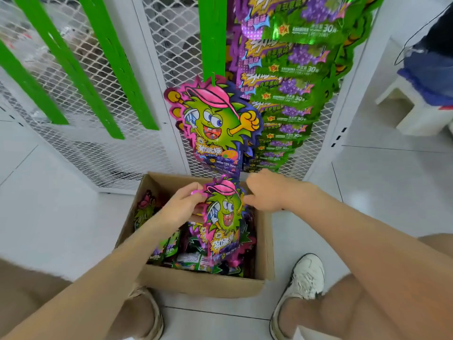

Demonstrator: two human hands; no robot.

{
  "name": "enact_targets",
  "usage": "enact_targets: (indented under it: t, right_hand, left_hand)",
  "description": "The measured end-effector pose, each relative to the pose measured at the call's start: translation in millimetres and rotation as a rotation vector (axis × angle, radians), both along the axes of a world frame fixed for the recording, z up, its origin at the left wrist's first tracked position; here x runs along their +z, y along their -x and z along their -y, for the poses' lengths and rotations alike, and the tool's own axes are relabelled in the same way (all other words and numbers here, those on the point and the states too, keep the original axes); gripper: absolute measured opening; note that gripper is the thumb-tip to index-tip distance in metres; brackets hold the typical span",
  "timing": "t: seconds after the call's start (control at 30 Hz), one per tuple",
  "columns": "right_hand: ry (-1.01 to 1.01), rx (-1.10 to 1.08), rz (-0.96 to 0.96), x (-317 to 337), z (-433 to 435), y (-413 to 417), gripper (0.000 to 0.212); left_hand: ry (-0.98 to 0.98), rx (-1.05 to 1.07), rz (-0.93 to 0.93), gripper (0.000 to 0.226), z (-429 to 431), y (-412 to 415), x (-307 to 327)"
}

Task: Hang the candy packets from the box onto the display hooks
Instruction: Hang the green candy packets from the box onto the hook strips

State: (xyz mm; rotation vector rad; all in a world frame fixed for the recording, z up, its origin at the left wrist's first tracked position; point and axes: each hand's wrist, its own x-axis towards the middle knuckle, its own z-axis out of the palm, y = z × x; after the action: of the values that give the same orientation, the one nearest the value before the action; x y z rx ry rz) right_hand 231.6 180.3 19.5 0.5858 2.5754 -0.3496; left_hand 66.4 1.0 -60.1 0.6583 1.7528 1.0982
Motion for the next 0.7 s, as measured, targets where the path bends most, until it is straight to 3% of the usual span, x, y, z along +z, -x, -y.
enact_targets:
  t: [0.07, 0.17, 0.27, 0.37, 0.47, 0.6, 0.7]
  right_hand:
    - [0.037, -0.061, -0.042, 11, 3, -1, 0.051]
    - [0.105, -0.093, -0.085, 24, 7, -5, 0.061]
    - [0.236, -0.178, -0.282, 33, 11, -6, 0.052]
    - [0.383, -0.300, -0.560, 48, 14, -8, 0.029]
    - [0.500, -0.258, -0.754, 67, 16, -12, 0.033]
    - [0.363, -0.148, -0.925, 88, 17, -7, 0.036]
    - [0.353, -0.075, -0.902, 99, 17, -3, 0.024]
  left_hand:
    - [-0.004, -0.114, -0.052, 0.014, 13, 7, 26]
    - [-0.012, -0.202, -0.171, 0.029, 25, 14, 57]
    - [-0.048, -0.242, -0.228, 0.031, 29, 13, 86]
    - [-0.072, -0.201, -0.270, 0.032, 26, 17, 109]
    - [-0.127, -0.133, -0.318, 0.029, 18, 24, 137]
    - [-0.323, -0.036, -0.522, 0.034, -9, 32, 174]
    - [-0.435, 0.034, -0.758, 0.046, -36, 33, 199]
